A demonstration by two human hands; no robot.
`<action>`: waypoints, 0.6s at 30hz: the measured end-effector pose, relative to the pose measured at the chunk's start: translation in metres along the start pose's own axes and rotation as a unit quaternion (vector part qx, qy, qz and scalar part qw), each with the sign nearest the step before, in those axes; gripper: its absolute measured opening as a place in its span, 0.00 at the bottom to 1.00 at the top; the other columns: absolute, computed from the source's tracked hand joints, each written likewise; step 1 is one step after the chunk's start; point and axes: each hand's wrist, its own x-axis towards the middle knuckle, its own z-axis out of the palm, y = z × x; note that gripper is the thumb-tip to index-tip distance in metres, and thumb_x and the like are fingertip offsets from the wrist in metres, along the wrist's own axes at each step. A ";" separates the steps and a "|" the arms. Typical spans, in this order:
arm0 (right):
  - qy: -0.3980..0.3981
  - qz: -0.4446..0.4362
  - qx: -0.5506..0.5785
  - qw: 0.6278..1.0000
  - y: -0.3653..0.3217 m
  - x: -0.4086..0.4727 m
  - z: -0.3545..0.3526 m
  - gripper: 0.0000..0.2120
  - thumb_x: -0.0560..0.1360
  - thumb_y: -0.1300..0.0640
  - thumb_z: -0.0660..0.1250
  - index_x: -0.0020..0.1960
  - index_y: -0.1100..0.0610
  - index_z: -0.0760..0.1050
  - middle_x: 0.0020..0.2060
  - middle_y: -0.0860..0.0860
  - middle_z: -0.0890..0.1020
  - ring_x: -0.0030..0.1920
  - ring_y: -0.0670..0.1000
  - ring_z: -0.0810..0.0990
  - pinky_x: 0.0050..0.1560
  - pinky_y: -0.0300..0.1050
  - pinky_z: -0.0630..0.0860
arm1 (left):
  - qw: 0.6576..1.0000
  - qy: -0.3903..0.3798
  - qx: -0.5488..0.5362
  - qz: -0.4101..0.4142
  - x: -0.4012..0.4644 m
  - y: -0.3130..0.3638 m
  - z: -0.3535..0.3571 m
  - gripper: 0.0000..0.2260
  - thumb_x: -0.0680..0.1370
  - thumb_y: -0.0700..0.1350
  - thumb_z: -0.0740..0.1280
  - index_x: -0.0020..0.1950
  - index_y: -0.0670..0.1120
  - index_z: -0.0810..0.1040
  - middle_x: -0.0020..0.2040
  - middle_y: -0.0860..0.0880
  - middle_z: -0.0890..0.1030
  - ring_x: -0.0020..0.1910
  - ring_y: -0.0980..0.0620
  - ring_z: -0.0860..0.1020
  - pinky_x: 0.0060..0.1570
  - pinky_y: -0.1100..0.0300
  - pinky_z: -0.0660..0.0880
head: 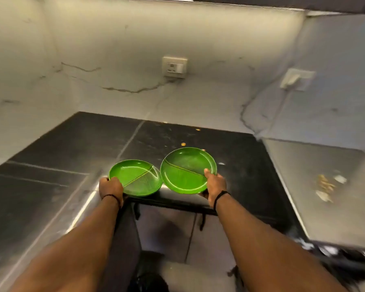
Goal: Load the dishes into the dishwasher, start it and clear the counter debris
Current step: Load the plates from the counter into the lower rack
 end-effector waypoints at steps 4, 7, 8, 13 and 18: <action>0.103 -0.050 0.028 0.993 -0.017 -0.042 -0.119 0.05 0.74 0.59 0.70 0.49 0.58 0.76 0.42 0.57 0.81 0.39 0.56 0.80 0.34 0.51 0.81 | 0.981 -0.152 0.115 0.040 -0.138 0.020 0.044 0.13 0.73 0.40 0.66 0.50 0.30 0.78 0.41 0.40 0.73 0.41 0.47 0.70 0.40 0.55 0.67; 0.177 -0.072 0.036 0.981 -0.029 -0.076 -0.205 0.06 0.71 0.61 0.72 0.47 0.59 0.77 0.47 0.60 0.83 0.44 0.58 0.81 0.47 0.58 0.81 | 0.957 -0.237 0.149 0.076 -0.202 0.009 0.084 0.22 0.65 0.46 0.67 0.51 0.30 0.79 0.42 0.36 0.77 0.42 0.43 0.75 0.38 0.54 0.66; 0.196 -0.073 0.041 0.977 -0.031 -0.088 -0.231 0.06 0.71 0.62 0.72 0.47 0.59 0.77 0.44 0.59 0.82 0.42 0.58 0.81 0.42 0.55 0.82 | 0.938 -0.268 0.197 0.092 -0.225 0.006 0.093 0.22 0.67 0.47 0.67 0.52 0.31 0.80 0.46 0.34 0.79 0.46 0.40 0.78 0.40 0.53 0.66; 0.288 -0.085 0.065 0.952 -0.029 -0.160 -0.356 0.06 0.70 0.66 0.72 0.42 0.58 0.76 0.50 0.63 0.82 0.44 0.60 0.82 0.47 0.59 0.80 | 0.863 -0.387 0.301 0.118 -0.352 -0.035 0.128 0.14 0.78 0.41 0.64 0.59 0.33 0.78 0.58 0.35 0.79 0.59 0.38 0.77 0.50 0.55 0.73; 0.326 -0.069 0.045 0.942 -0.009 -0.234 -0.445 0.08 0.73 0.66 0.69 0.52 0.63 0.75 0.44 0.60 0.81 0.39 0.57 0.79 0.40 0.52 0.79 | 0.848 -0.414 0.320 0.091 -0.444 -0.113 0.151 0.12 0.76 0.36 0.62 0.55 0.31 0.77 0.53 0.34 0.80 0.51 0.35 0.80 0.48 0.43 0.79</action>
